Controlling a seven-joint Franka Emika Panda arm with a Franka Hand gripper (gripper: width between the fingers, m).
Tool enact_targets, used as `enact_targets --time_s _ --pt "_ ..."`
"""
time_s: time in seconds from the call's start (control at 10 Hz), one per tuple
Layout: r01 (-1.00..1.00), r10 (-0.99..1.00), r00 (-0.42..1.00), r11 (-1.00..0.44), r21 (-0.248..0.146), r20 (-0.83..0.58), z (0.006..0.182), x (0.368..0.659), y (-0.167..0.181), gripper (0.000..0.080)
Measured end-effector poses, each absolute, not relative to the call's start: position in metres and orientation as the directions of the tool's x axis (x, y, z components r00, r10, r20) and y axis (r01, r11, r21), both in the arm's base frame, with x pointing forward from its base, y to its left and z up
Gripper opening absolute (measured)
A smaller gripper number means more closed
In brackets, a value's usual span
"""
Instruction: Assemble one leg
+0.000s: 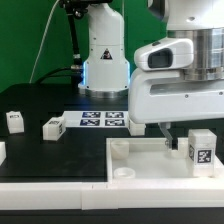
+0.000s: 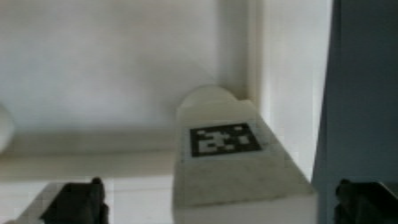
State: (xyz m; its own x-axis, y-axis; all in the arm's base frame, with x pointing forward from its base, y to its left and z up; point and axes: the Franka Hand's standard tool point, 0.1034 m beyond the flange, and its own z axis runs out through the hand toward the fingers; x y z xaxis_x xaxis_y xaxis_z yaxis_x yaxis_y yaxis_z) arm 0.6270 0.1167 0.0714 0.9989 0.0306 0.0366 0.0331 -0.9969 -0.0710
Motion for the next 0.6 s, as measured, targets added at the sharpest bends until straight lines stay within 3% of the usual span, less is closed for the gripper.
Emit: enact_targets --time_s 0.2,0.3,0.4,0.6 --pt "0.028 0.025 0.999 -0.997 -0.070 0.035 0.0708 0.6269 0.1151 0.0649" --pt "0.028 0.025 0.999 -0.997 -0.070 0.035 0.0707 0.6269 0.1150 0.0526" --pt "0.028 0.025 0.999 -0.997 -0.070 0.035 0.0706 0.6269 0.1149 0.0526" --pt "0.027 0.025 0.999 -0.997 -0.070 0.035 0.0706 0.6269 0.1148 0.0288"
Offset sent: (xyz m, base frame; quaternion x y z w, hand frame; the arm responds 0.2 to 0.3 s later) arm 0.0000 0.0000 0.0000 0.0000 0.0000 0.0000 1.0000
